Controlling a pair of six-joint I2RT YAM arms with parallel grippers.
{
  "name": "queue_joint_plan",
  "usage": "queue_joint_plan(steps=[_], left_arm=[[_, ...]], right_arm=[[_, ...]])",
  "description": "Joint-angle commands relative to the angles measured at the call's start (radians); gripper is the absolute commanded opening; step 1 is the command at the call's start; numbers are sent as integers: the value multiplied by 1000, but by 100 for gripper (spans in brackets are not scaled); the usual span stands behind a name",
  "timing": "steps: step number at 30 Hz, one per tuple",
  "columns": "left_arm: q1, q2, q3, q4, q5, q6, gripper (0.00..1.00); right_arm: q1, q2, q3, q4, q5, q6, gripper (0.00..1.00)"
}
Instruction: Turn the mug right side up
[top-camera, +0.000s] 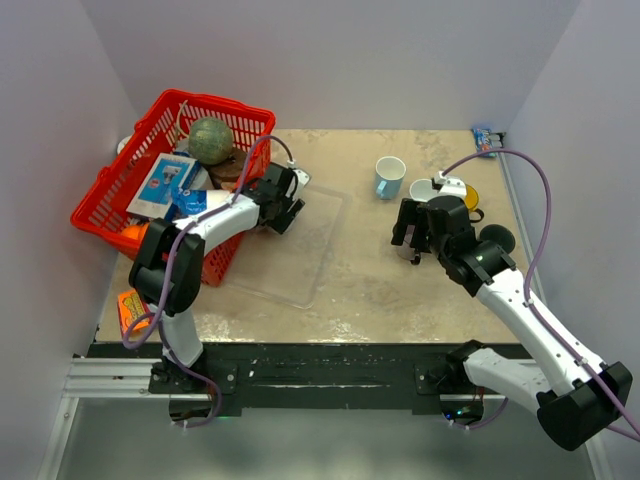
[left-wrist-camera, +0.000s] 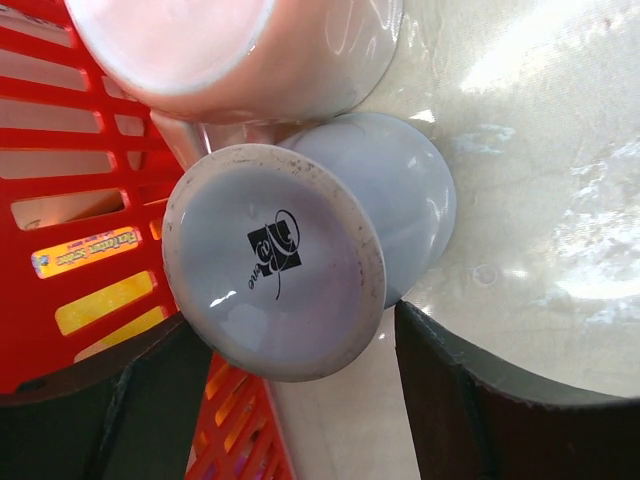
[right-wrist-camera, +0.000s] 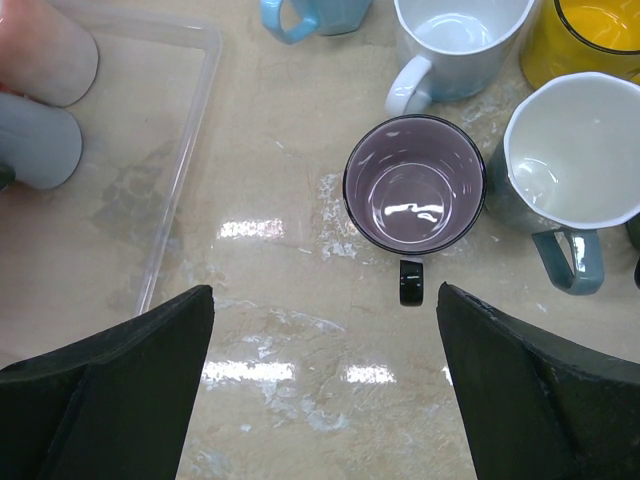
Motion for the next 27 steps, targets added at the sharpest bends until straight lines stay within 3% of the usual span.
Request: queue_joint_plan(steps=[1,14,21,27], left_arm=[[0,9,2,-22,149,-121,74],[0,-109,-45,-30,234,-396,71],[-2,-203,-93,8,229,-378,78],[0,-204,-144,59,166,-353,75]], right_arm=[[-4,-18,28,1,11,10,95],[-4,-33,4,6,3,13,95],[-4,-33,-1,9,2,13,95],[-4,-30,-6,13,2,14,95]])
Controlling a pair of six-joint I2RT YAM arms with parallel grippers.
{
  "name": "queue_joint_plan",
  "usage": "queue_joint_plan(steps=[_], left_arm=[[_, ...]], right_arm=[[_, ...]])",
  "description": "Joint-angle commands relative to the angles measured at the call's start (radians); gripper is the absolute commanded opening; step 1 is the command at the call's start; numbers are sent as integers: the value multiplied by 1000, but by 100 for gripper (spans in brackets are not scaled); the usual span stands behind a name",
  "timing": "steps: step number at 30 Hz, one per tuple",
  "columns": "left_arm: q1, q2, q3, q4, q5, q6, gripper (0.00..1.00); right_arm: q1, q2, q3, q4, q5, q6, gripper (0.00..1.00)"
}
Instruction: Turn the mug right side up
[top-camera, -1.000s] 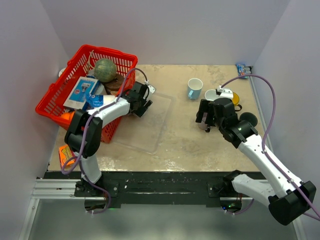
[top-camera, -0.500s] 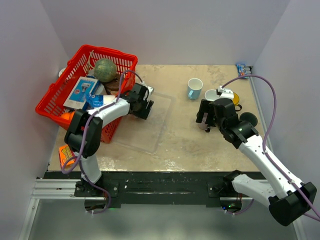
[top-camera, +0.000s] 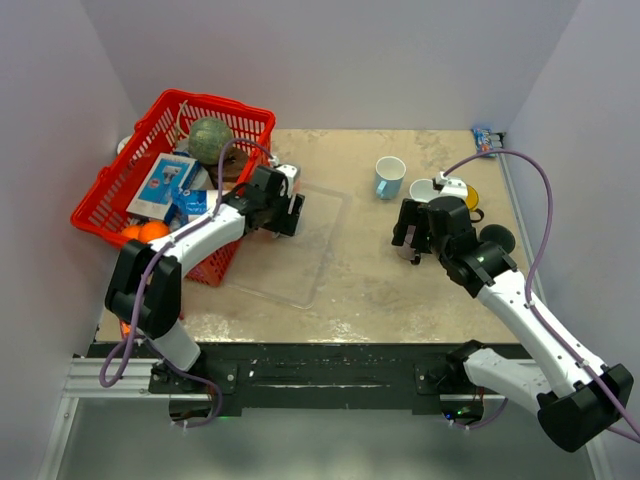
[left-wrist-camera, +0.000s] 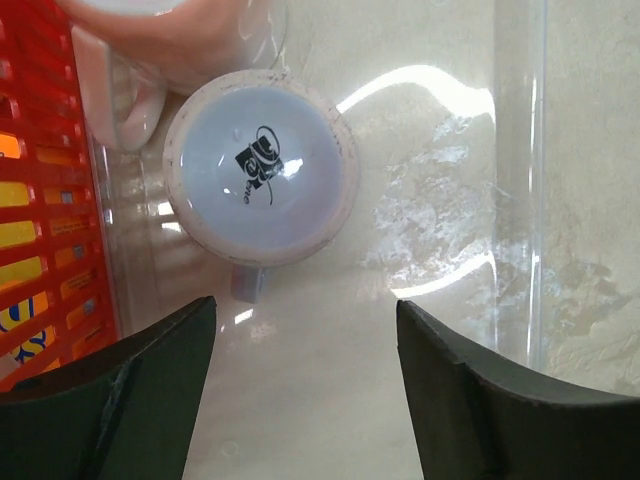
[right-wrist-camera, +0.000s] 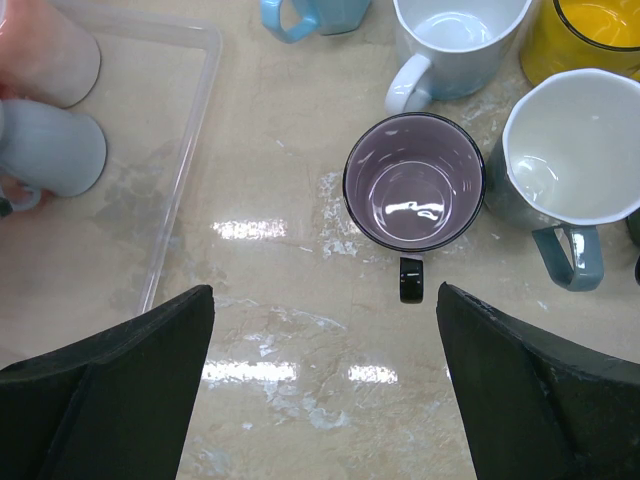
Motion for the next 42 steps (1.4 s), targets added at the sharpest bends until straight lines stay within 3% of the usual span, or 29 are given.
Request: queue_joint_plan(steps=[1,11,18,25,31,34,42], left_arm=[[-1,-18,-47,60,-47,12,75],[-3,-34,-138,223,-26,31,63],[-3,5,-133,214,-40,33,52],[-6,13,-136,238,-67,25,49],[-15,4,-147,253,-173,24,53],[-20,10,-161,273,-161,31,54],[-21,62,-153,289,-164,35,44]], right_arm=[[-4,-21,-6,21,4,8,95],[-4,8,9,23,-10,2,94],[-4,10,6,26,-13,5,94],[-3,10,11,21,-14,6,94],[-4,12,6,23,-13,9,93],[-4,16,4,24,-16,11,93],[-3,18,4,21,-14,11,93]])
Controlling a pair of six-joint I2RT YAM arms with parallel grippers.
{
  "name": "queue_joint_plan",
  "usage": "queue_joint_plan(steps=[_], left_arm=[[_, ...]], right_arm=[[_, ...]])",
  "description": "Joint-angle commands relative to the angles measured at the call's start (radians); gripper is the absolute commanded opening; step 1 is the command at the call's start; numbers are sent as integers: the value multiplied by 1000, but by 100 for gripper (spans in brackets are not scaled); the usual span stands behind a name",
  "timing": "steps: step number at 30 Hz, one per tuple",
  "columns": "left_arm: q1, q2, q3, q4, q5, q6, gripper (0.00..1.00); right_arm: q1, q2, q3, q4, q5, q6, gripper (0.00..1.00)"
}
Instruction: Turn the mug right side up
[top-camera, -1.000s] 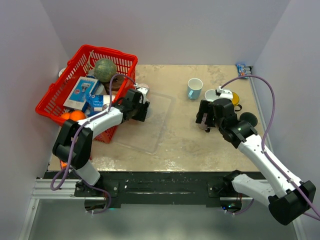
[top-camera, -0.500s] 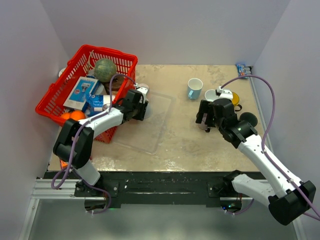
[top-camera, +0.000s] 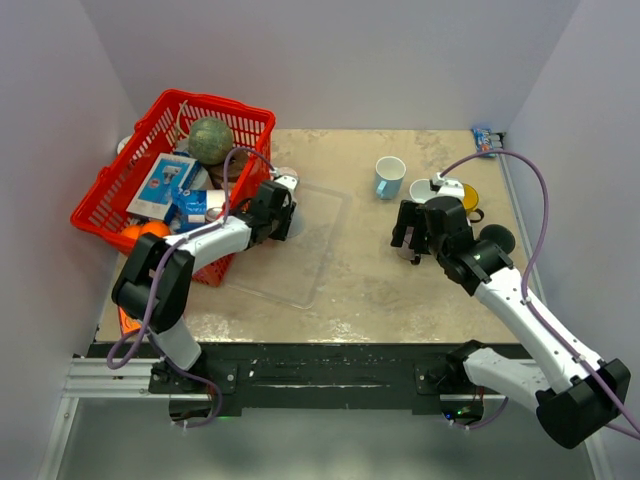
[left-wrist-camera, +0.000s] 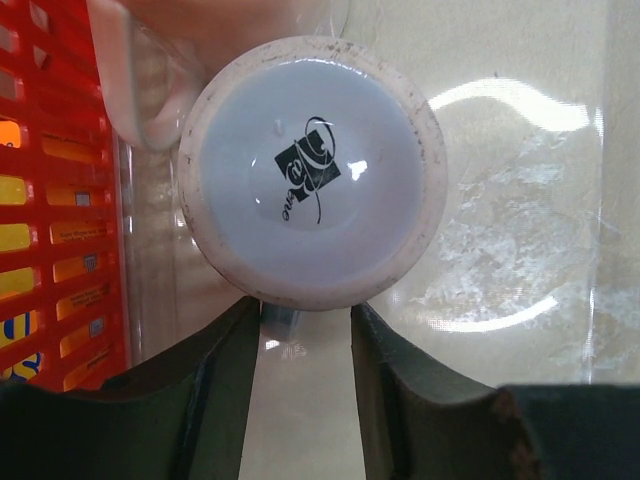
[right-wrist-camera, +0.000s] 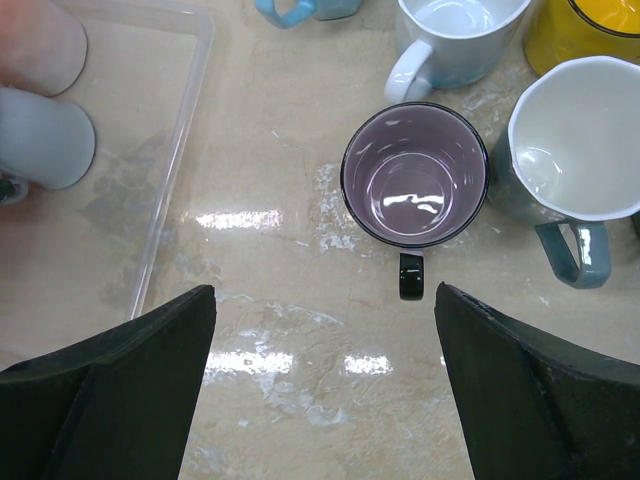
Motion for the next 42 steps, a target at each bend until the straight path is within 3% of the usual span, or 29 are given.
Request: queue_joint_plan(steps=[1,14,20,21,22,29,34,42], left_arm=[[-4,25,-3,58,-28,9,42],[-34,22,-25,130,-44,2,30],[-51,10,-25,143,-88,-1,13],[-54,5,-26,147,-97,-2,2],[-59,1,-26,146,-101,-4,0],[-96,-51,-28,118,-110,-45,0],[-105,-175,-20,84,-24,-157,0],[-120,-461,-92,233,155,-358,0]], right_arm=[[-3,-2,11,21,-11,11,93],[-4,-4,4,29,-28,16,93],[-3,-1,-9,36,-45,16,93],[-3,-1,-10,38,-46,19,93],[-4,-2,-10,38,-48,17,93],[-3,-14,-24,55,-109,14,93],[-3,-50,-64,142,-347,-1,93],[2,-142,-257,550,-729,157,94]])
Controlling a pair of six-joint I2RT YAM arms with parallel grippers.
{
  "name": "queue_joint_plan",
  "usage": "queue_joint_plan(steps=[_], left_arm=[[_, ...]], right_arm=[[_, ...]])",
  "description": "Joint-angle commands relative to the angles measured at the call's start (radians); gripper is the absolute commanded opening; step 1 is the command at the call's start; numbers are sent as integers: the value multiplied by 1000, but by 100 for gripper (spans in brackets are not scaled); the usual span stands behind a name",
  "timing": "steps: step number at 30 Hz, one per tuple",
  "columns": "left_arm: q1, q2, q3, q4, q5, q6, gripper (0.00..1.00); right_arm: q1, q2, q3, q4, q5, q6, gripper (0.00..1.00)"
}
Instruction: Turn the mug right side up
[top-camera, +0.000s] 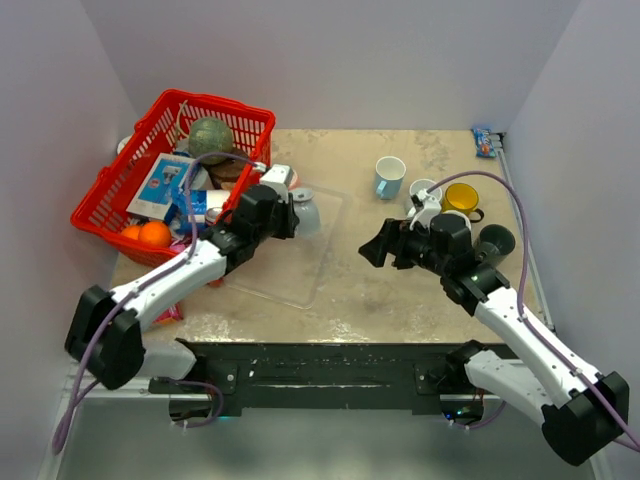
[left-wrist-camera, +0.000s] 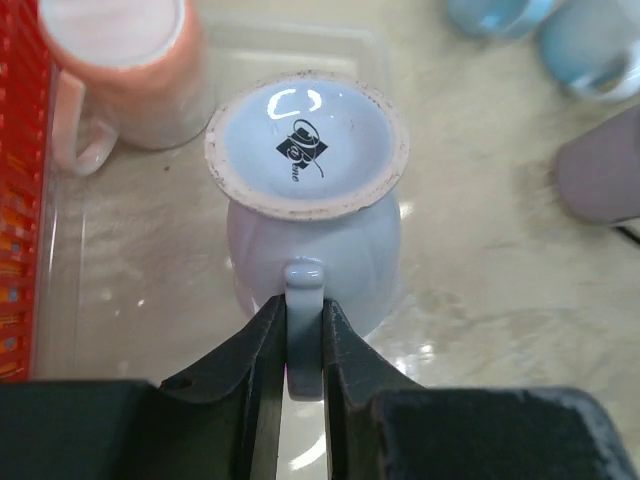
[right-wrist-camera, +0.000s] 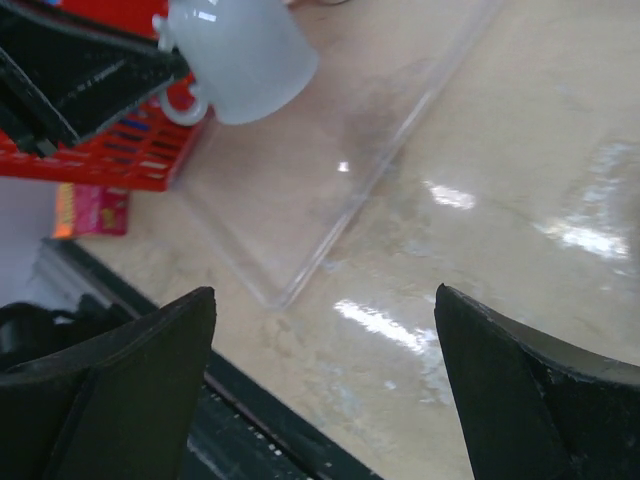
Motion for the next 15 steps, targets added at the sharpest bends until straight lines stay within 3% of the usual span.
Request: queue_joint_plan(steps=[1,8,15], left_arm=[[-12,-172,-6,212,115,-161,0],[-13,-281,-33,321,206,-279,0],[-30,-292,-61,441,212,-350,0]], right_arm=[[8,-54,-72,315,-259,113,94],[36,-30,-74,462,-296,202,94],[209,47,-63,626,-187,312,93]])
